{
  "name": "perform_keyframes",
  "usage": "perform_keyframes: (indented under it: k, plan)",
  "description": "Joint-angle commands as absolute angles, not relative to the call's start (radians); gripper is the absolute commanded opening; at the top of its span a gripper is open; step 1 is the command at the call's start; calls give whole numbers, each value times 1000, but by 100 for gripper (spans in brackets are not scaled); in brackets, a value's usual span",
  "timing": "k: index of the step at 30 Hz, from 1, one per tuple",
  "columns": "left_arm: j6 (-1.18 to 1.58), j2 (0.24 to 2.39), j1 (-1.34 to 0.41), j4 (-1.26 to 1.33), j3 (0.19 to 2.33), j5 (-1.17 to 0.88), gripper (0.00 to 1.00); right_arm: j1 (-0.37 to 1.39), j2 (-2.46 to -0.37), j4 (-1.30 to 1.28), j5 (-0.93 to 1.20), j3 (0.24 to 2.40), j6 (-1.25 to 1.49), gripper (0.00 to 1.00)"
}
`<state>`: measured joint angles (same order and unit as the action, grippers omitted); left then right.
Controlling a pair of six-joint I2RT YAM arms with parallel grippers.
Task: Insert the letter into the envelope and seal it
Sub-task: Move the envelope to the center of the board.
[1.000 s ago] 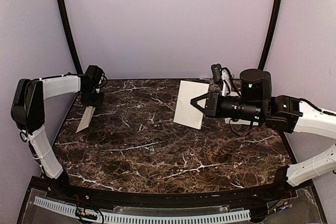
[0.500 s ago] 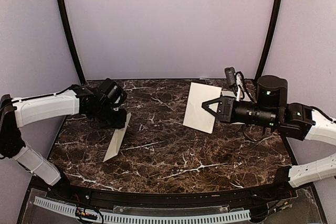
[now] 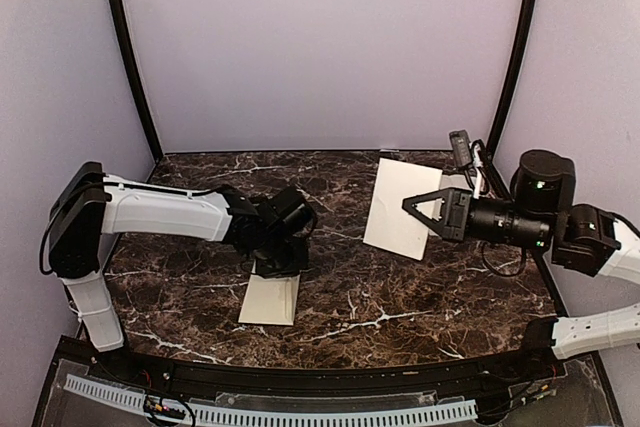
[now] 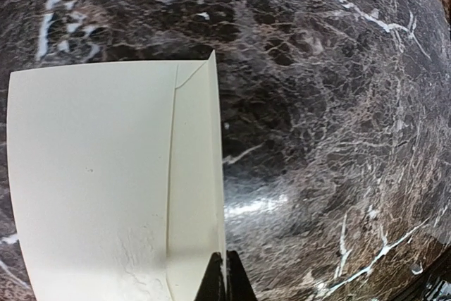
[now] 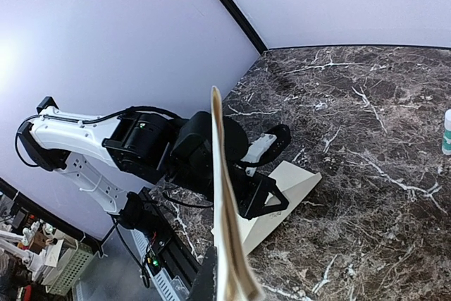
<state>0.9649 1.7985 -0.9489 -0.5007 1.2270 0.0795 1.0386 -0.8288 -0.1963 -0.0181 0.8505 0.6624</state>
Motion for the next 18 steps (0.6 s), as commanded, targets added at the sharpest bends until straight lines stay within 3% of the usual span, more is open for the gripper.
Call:
perform_keyframes:
  k: [1, 4, 12, 18]
  plan:
    - [1057, 1841, -994, -433, 1309, 118, 0, 1032, -799, -212, 32, 832, 652, 0]
    - [1077, 1892, -1019, -405, 1357, 121, 1, 1032, -780, -226, 67, 821, 657, 0]
    - [1099, 1964, -1078, -371, 1435, 86, 38, 1032, -696, -289, 84, 787, 677, 0]
    - [1048, 1949, -1097, -352, 1491, 84, 54, 1031, -636, -340, 39, 773, 681, 0]
